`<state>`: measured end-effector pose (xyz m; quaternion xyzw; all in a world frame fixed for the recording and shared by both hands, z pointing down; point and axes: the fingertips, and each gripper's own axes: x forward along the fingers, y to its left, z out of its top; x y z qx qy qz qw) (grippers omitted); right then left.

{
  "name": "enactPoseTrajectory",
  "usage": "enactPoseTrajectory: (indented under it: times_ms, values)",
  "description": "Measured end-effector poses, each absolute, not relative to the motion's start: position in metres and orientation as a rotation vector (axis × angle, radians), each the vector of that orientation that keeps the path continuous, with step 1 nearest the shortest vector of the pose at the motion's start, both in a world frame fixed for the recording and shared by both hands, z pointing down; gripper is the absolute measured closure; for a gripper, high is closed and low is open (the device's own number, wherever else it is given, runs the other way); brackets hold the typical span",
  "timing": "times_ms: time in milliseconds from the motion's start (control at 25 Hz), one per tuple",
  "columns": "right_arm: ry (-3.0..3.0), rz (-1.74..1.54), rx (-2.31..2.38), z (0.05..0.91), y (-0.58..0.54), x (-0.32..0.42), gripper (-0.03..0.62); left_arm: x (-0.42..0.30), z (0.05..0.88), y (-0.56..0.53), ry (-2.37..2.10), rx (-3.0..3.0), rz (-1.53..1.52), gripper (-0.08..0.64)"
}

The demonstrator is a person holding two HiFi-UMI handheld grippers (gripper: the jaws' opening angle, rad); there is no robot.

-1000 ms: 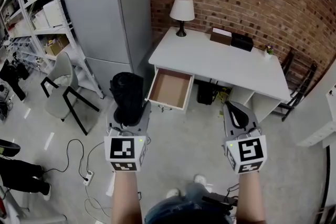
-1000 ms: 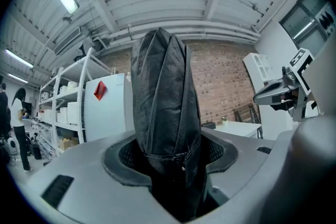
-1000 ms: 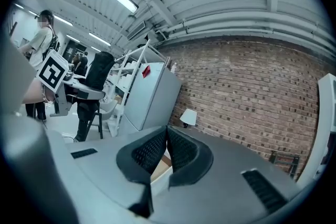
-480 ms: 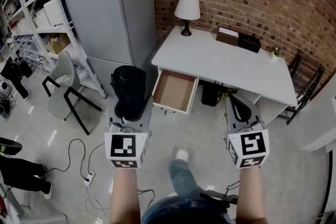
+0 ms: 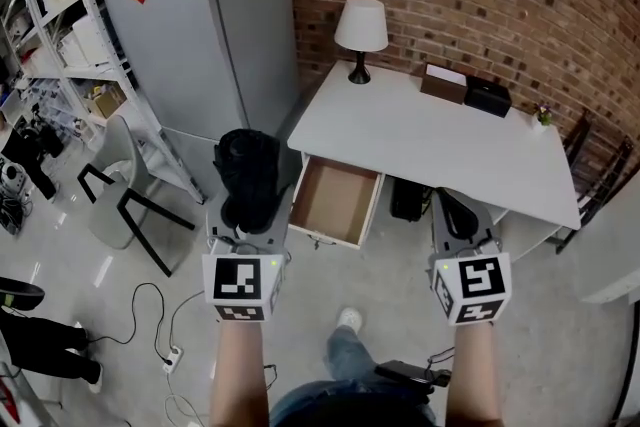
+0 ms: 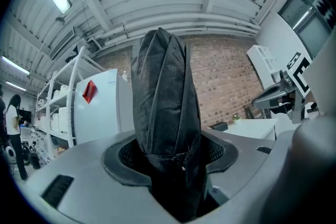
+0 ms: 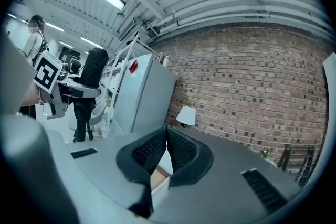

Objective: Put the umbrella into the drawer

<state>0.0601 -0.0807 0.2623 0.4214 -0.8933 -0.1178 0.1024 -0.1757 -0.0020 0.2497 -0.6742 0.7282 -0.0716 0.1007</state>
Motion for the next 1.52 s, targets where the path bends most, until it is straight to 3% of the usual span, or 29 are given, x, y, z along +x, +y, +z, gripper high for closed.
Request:
enactPoseTrajectory:
  times_ms: [800,1520]
  values:
    - [-2.625,-0.165,1.255,0.297,-0.274,0.022,0.592,-0.208,0.263,-0.206,2.082,-2.071,-0.283,0.313]
    - [-2.490,0.029,1.241,0.372,-0.290,0.001,0.592,-0.204,0.353,-0.265,1.886,-2.338,-0.473,0.311]
